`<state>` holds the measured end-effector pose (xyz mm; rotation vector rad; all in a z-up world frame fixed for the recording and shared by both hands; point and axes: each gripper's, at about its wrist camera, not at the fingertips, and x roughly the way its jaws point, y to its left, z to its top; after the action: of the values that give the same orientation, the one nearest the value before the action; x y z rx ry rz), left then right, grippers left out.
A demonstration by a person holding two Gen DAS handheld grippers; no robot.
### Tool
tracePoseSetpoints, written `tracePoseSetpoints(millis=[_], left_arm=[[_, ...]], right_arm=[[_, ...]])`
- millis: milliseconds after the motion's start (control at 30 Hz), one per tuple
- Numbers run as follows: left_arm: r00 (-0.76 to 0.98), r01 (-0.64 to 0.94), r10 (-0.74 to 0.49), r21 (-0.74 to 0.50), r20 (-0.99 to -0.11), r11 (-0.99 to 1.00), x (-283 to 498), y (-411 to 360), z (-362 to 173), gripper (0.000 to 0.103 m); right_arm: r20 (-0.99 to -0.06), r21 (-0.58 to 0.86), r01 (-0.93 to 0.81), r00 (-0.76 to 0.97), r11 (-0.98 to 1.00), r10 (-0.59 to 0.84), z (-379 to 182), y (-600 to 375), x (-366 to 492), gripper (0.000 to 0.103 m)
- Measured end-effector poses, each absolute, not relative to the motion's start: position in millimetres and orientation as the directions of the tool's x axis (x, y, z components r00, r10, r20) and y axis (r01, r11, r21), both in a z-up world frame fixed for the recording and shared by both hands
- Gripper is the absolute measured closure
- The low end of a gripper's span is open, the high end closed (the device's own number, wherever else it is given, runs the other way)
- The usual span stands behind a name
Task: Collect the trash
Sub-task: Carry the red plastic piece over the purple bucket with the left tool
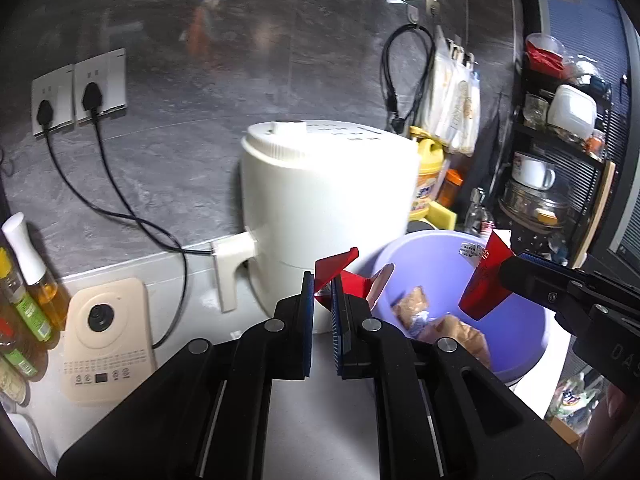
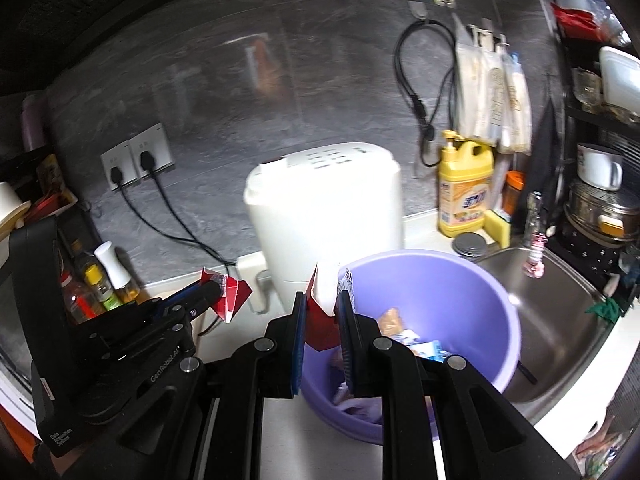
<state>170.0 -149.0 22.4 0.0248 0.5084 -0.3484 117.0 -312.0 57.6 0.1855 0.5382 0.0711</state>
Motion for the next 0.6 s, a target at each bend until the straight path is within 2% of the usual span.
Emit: tracePoseSetpoints(millis=[100, 200, 233, 267, 600], left_arm=[[0.808, 0.355, -0.340, -0.064, -0.481, 0.933, 171.3, -156.0, 22.9, 0.094], [0.802, 0.376, -0.358, -0.063, -0.478, 0.925, 171.0, -163.3, 24.3, 0.094], [0.800, 0.381, -0.363, -0.062, -0.477, 0.922, 171.0, -165.0, 24.7, 0.094], [0.798, 0.388, -0.369, -0.063, -0.476, 0.920, 170.8, -166.9, 25.1, 0.094], [0.770, 0.453, -0.430, -0.069, -0.472, 0.889, 165.3, -190.7, 25.7, 0.094]], right_arm=[[-0.507, 0.193, 0.008, 0.857, 0.981, 0.092, 55.9, -319.7, 116.1, 0.087], [-0.517, 0.181, 0.075, 0.856, 0.981, 0.030, 54.4, -328.6, 113.4, 0.078], [-0.515, 0.188, 0.096, 0.857, 0.977, 0.015, 54.1, -334.0, 111.3, 0.066], [-0.511, 0.192, 0.108, 0.859, 0.975, 0.005, 54.4, -337.1, 109.8, 0.059], [-0.522, 0.206, 0.167, 0.852, 0.964, -0.036, 50.4, -361.1, 90.1, 0.059]])
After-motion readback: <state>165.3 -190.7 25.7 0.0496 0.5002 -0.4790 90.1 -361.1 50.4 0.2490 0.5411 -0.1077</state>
